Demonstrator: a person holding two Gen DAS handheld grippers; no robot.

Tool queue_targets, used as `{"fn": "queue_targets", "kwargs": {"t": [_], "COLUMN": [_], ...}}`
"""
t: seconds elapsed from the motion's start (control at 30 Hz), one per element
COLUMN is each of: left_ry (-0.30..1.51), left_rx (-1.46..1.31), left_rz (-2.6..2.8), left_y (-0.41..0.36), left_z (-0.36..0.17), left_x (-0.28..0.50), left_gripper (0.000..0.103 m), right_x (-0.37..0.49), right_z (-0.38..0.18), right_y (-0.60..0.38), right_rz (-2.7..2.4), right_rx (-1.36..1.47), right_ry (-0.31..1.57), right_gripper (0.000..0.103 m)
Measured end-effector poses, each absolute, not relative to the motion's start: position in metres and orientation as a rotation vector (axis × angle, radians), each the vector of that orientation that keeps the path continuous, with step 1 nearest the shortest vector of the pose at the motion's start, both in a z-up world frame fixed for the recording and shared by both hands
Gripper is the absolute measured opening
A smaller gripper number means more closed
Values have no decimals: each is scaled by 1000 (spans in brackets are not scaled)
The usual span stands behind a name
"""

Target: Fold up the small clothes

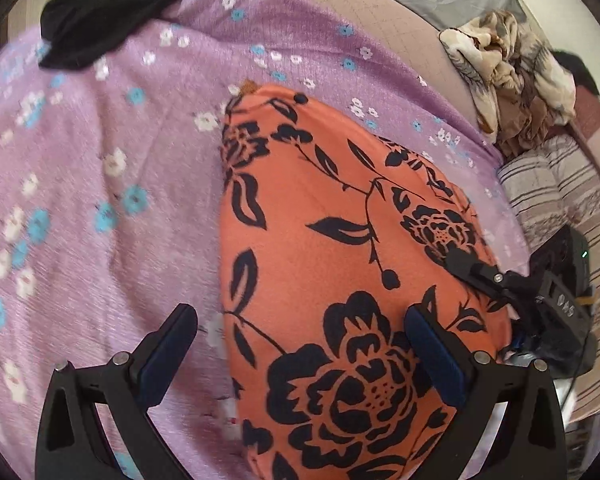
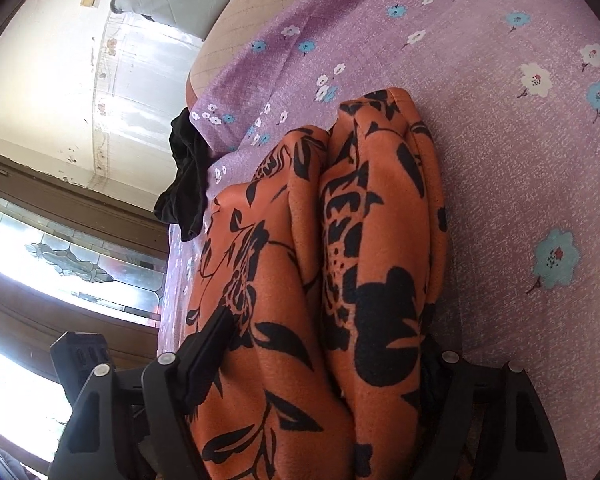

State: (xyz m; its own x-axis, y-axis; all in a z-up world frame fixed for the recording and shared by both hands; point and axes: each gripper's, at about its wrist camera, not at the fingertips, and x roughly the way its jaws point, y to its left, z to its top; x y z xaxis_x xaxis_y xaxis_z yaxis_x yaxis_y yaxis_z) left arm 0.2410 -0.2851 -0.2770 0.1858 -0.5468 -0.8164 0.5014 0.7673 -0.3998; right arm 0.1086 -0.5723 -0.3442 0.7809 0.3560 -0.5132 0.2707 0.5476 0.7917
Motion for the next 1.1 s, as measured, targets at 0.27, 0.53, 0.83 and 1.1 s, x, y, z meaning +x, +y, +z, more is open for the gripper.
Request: {"fn": "queue_targets", "kwargs": {"t": [0.27,0.53,0.83,1.1], "left_ry": [1219,1163,1022,949], "left_rx": [-129,-115,-66,-31], "left_rz": [-814,-815,-777,-760], "left_y": [-289,-277,-243,-210], "left_z": [-285,-269,-231,-214], "left_x": [236,235,228,205], "left_gripper": [89,47,45,45], "right_x": [99,96,94,78], "right_z": [-347,-321,-291,-275], "right_y": [-568,-545,-513,-480], "right_rz": [56,26,74,109], "right_rx": [1056,953,864,844], "right_ry": [670,638,587,553], "right_gripper": [61,54,51,51]}}
